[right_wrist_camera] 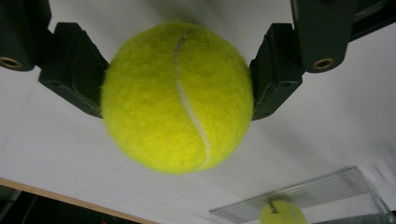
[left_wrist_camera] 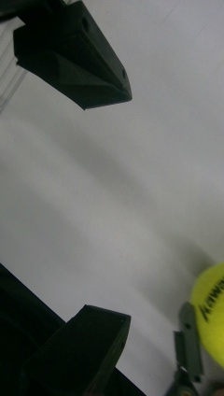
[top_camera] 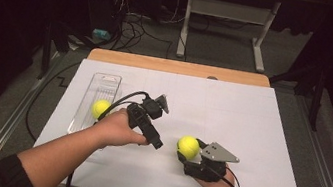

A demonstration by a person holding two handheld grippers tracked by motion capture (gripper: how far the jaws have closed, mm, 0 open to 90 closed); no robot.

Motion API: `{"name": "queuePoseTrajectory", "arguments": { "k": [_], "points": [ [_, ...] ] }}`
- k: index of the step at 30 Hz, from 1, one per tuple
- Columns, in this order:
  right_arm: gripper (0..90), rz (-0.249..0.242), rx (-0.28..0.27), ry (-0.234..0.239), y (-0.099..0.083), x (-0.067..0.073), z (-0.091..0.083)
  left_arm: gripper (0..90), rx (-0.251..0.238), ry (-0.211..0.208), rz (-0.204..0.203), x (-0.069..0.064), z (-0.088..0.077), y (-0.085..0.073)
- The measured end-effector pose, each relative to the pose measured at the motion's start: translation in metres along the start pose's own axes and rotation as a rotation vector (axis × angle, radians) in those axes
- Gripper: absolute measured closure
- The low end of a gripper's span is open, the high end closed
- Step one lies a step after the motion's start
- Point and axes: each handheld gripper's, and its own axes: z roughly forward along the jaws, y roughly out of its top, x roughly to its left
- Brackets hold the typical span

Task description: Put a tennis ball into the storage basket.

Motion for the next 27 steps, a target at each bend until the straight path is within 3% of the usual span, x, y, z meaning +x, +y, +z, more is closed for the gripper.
{"name": "queuePoseTrajectory", "arguments": {
  "k": [15,27],
  "points": [
    [26.5,-0.021,-0.033,0.102,0.011,0.033,0.02,0.5,0.015,-0.04,0.025,-0.011,0.008,0.014],
    [26.5,-0.029,-0.072,0.121,0.018,0.043,0.025,3.5,0.063,-0.082,0.029,-0.019,0.027,0.025]
  ]
}}
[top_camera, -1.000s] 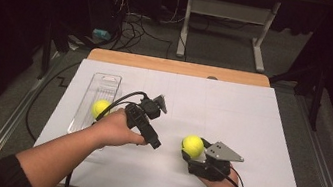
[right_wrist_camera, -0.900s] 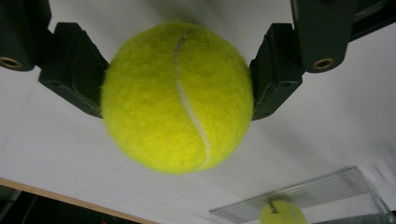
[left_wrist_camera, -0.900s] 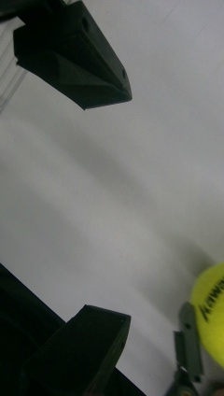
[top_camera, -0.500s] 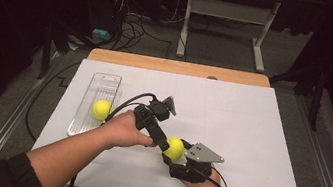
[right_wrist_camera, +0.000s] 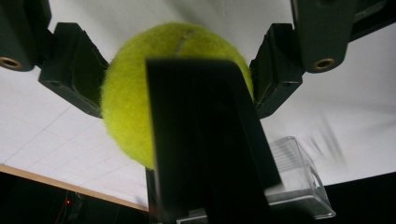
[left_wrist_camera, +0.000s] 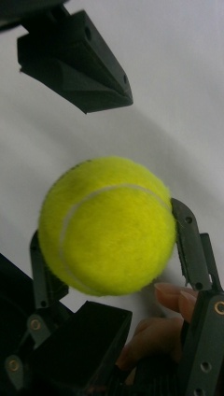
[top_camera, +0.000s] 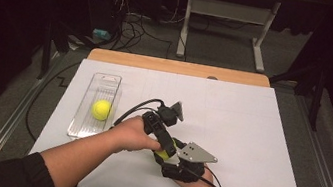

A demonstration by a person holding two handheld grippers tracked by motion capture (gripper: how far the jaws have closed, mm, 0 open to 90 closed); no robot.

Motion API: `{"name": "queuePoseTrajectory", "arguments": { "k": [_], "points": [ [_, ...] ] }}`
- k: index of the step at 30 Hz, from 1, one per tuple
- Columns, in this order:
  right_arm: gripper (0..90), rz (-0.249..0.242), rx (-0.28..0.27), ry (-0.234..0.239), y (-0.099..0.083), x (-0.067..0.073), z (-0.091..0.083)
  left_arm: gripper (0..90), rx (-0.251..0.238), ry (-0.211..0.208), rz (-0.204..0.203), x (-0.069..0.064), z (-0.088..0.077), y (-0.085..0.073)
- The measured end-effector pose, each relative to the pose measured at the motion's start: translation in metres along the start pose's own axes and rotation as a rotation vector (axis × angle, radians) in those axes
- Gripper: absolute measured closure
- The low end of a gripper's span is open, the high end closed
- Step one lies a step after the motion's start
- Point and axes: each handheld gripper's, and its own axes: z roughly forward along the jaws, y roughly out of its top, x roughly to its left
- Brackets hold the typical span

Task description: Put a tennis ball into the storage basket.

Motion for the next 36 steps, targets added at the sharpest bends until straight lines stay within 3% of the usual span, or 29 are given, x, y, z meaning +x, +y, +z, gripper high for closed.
{"name": "queuePoseTrajectory", "arguments": {
  "k": [9,16,20,23,24,25,30,36],
  "points": [
    [26.4,0.005,-0.011,-0.016,0.001,-0.001,-0.002,24.1,-0.001,-0.043,0.012,-0.002,0.003,0.001],
    [24.9,0.006,-0.013,-0.002,0.002,-0.002,-0.001,26.5,0.003,-0.022,0.017,-0.004,0.001,0.001],
    [6.9,0.016,-0.006,-0.009,0.002,-0.003,0.0,26.6,-0.01,-0.007,0.013,-0.003,-0.005,0.0],
    [0.0,0.022,0.015,-0.017,0.0,-0.004,0.0,26.6,-0.012,0.01,0.007,0.001,-0.011,-0.002],
    [0.0,0.007,0.027,0.007,-0.001,-0.007,-0.002,26.6,-0.017,0.013,0.0,0.003,-0.014,-0.004],
    [0.0,0.015,0.021,-0.025,-0.002,-0.007,-0.003,26.6,-0.017,0.02,-0.008,0.006,-0.016,-0.005],
    [0.0,0.036,0.012,-0.039,-0.006,-0.019,-0.014,26.6,-0.032,0.049,-0.051,0.022,-0.029,-0.017],
    [0.0,0.052,0.013,-0.103,-0.011,-0.039,-0.032,26.6,-0.033,0.087,-0.092,0.042,-0.049,-0.034]
  ]
}}
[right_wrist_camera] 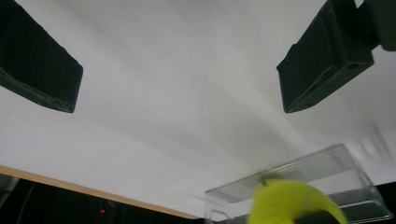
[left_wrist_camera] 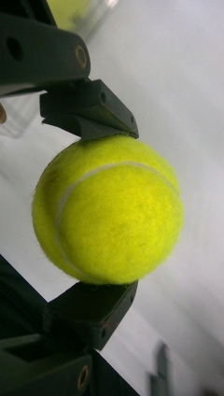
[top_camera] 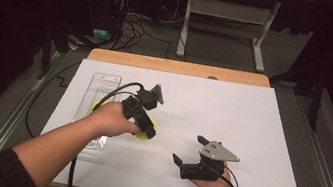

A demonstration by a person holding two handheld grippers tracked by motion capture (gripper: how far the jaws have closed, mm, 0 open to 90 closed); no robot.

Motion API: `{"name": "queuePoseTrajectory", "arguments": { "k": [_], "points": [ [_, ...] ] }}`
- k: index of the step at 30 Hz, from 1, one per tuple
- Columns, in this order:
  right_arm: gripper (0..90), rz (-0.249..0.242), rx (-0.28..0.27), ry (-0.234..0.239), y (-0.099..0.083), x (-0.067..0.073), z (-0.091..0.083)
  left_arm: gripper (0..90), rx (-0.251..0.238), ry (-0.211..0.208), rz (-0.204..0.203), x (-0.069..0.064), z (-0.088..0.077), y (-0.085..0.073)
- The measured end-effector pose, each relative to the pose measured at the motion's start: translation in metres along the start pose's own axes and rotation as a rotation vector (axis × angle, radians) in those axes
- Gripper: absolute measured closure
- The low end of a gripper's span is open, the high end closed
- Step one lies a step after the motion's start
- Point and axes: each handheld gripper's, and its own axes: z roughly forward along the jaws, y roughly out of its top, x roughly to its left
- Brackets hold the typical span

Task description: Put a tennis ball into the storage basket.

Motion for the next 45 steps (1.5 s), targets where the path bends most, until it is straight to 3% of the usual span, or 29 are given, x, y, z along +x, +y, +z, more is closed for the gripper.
{"name": "queuePoseTrajectory", "arguments": {
  "k": [12,21,28,33,40,41,45],
  "points": [
    [0.0,0.058,-0.02,-0.146,-0.014,-0.051,-0.04,26.6,-0.002,0.076,-0.128,0.056,-0.035,-0.042],
    [0.0,0.082,-0.008,-0.214,-0.026,-0.075,-0.062,26.5,0.032,0.103,-0.197,0.082,-0.036,-0.074],
    [0.0,0.089,0.0,-0.23,-0.032,-0.08,-0.069,26.4,0.066,0.105,-0.235,0.094,-0.022,-0.092],
    [0.0,0.089,0.008,-0.225,-0.034,-0.079,-0.068,26.3,0.107,0.092,-0.238,0.096,-0.008,-0.097],
    [0.0,0.082,0.015,-0.222,-0.034,-0.077,-0.066,26.0,0.097,0.096,-0.25,0.098,-0.005,-0.098],
    [0.0,0.082,0.016,-0.223,-0.034,-0.077,-0.066,25.0,0.085,0.098,-0.247,0.098,-0.008,-0.098],
    [0.0,0.08,0.015,-0.223,-0.034,-0.077,-0.066,4.7,0.048,0.092,-0.234,0.098,-0.018,-0.097]
  ]
}}
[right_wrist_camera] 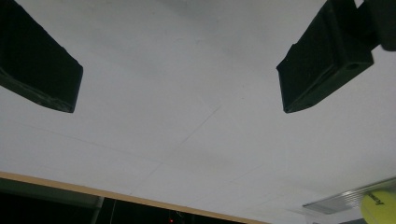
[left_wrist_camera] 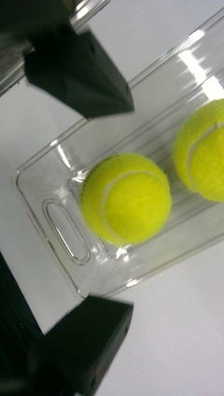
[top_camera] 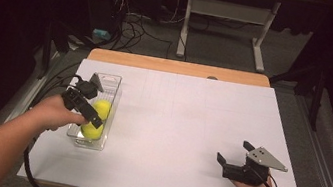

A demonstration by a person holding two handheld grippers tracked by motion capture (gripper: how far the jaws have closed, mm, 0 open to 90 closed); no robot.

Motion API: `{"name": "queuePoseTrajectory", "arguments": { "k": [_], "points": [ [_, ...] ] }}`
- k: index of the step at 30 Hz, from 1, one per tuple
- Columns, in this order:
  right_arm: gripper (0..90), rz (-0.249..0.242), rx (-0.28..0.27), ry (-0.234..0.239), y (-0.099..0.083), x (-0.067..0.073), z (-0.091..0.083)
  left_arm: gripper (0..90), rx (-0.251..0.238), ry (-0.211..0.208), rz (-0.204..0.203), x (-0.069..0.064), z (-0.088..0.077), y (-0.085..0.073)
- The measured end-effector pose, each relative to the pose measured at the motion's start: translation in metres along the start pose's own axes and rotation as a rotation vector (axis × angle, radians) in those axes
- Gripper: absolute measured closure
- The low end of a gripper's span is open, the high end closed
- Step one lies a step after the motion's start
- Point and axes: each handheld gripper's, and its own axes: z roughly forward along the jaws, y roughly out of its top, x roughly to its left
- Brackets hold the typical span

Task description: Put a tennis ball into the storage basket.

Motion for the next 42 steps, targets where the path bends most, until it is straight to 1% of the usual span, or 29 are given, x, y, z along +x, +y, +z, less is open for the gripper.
{"name": "queuePoseTrajectory", "arguments": {
  "k": [3,5,8,10,12,14,16,19,23,26,28,29,31,34,36,37,38,39,40,42],
  "points": [
    [0.0,-0.002,-0.001,0.0,0.0,0.0,0.0,0.5,-0.012,-0.001,0.009,-0.003,-0.003,0.001],
    [0.0,-0.002,-0.002,0.002,0.0,0.001,0.0,0.5,-0.019,-0.007,0.022,-0.006,-0.006,0.002],
    [0.0,-0.002,-0.001,0.0,0.0,0.001,0.0,0.5,-0.047,-0.02,0.043,-0.014,-0.007,0.006],
    [0.0,-0.002,0.0,0.001,0.0,0.001,0.0,0.5,-0.066,-0.03,0.062,-0.021,-0.006,0.01],
    [0.0,-0.001,0.0,0.002,0.0,0.001,0.0,0.5,-0.08,-0.038,0.086,-0.032,-0.002,0.015],
    [0.0,-0.001,0.002,0.003,0.0,0.001,0.0,0.5,-0.085,-0.054,0.115,-0.041,0.001,0.021],
    [0.0,-0.002,0.003,0.004,0.0,0.001,0.001,0.5,-0.098,-0.068,0.134,-0.052,0.006,0.028],
    [0.0,-0.003,0.004,0.006,0.0,0.001,0.001,0.5,-0.094,-0.08,0.174,-0.069,0.014,0.038],
    [0.0,-0.003,-0.001,0.008,0.0,0.001,0.0,0.5,-0.107,-0.085,0.218,-0.091,0.027,0.05],
    [0.0,0.0,0.0,0.008,0.0,0.001,0.0,0.5,-0.114,-0.095,0.24,-0.105,0.038,0.058],
    [0.0,0.0,-0.001,0.009,0.0,0.002,-0.001,0.5,-0.125,-0.089,0.251,-0.114,0.046,0.061],
    [0.0,-0.001,-0.002,0.011,0.0,0.002,-0.001,0.5,-0.125,-0.087,0.26,-0.117,0.05,0.061],
    [0.0,-0.004,-0.002,0.012,0.0,0.002,-0.001,0.5,-0.14,-0.092,0.26,-0.121,0.06,0.061],
    [0.0,-0.004,-0.001,0.013,-0.001,0.002,-0.001,0.5,-0.199,-0.108,0.24,-0.122,0.072,0.058],
    [0.0,-0.004,0.0,0.014,-0.001,0.003,-0.001,0.5,-0.259,-0.119,0.231,-0.122,0.08,0.053],
    [0.0,-0.004,0.0,0.014,-0.001,0.003,-0.001,0.5,-0.294,-0.138,0.223,-0.121,0.083,0.05],
    [0.0,-0.005,0.0,0.013,-0.001,0.003,-0.001,0.5,-0.322,-0.149,0.211,-0.12,0.086,0.047],
    [0.0,-0.005,0.0,0.014,-0.001,0.003,-0.001,0.5,-0.364,-0.161,0.198,-0.12,0.088,0.043],
    [0.0,-0.006,0.0,0.012,-0.001,0.003,-0.001,0.5,-0.411,-0.184,0.183,-0.119,0.091,0.039],
    [0.0,-0.005,0.004,0.016,-0.001,0.004,-0.001,0.8,-0.489,-0.227,0.147,-0.117,0.097,0.032]
  ]
}}
